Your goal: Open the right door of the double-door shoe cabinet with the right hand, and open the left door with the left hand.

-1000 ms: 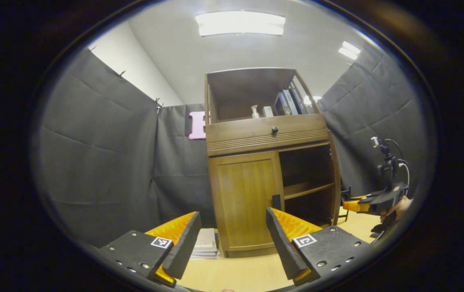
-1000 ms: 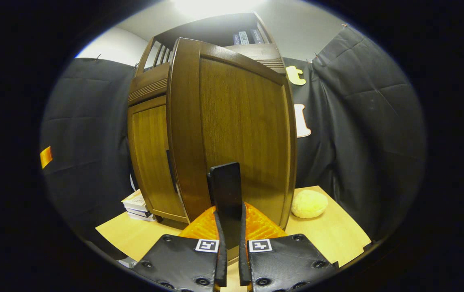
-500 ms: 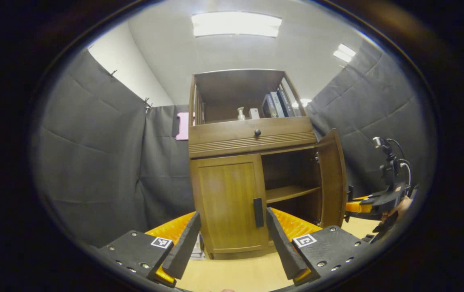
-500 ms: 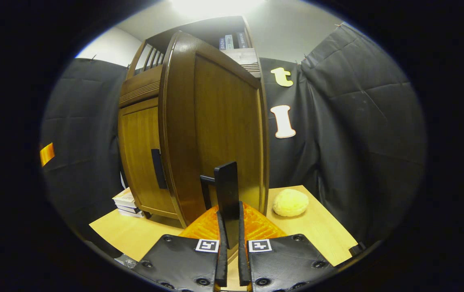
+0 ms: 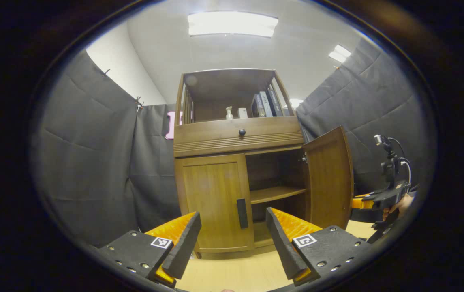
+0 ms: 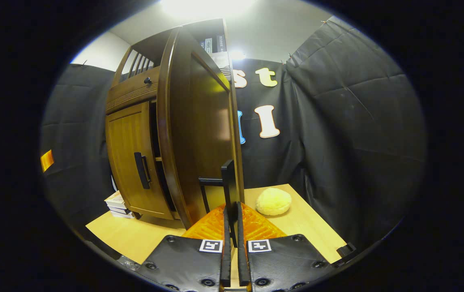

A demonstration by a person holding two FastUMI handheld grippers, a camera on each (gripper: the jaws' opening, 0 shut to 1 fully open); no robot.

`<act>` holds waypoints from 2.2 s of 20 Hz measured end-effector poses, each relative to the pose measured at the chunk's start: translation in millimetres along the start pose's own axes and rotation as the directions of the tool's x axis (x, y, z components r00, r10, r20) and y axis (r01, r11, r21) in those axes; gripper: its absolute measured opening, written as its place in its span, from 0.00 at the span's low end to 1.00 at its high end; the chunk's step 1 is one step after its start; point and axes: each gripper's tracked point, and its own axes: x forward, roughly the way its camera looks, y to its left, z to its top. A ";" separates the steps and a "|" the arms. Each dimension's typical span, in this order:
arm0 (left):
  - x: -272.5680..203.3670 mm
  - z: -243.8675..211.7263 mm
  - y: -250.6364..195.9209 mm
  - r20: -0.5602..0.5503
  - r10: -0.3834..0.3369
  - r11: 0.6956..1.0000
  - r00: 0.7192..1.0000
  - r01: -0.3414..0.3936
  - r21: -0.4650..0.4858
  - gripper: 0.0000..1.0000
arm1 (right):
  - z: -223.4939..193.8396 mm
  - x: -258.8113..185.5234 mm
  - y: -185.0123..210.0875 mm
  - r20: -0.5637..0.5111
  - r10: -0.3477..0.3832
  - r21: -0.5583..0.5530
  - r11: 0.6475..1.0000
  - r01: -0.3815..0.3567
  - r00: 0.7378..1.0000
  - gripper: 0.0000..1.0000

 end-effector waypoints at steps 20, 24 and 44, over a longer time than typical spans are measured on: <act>97.0 -43.2 -28.7 -0.019 -0.064 0.998 0.998 0.065 0.017 0.94 | 41.8 -94.9 -80.4 0.111 -0.181 0.039 0.983 0.178 0.977 0.13; 125.6 -55.5 -24.8 -0.020 -0.059 0.998 0.998 0.060 0.016 0.91 | 40.0 -116.0 -81.0 0.127 -0.196 -0.009 0.980 0.198 0.972 0.80; 262.7 -117.8 -12.9 -0.024 0.004 1.000 1.000 -0.004 -0.028 0.94 | 22.0 -174.3 -90.1 0.091 -0.347 -0.048 0.935 0.352 0.933 0.98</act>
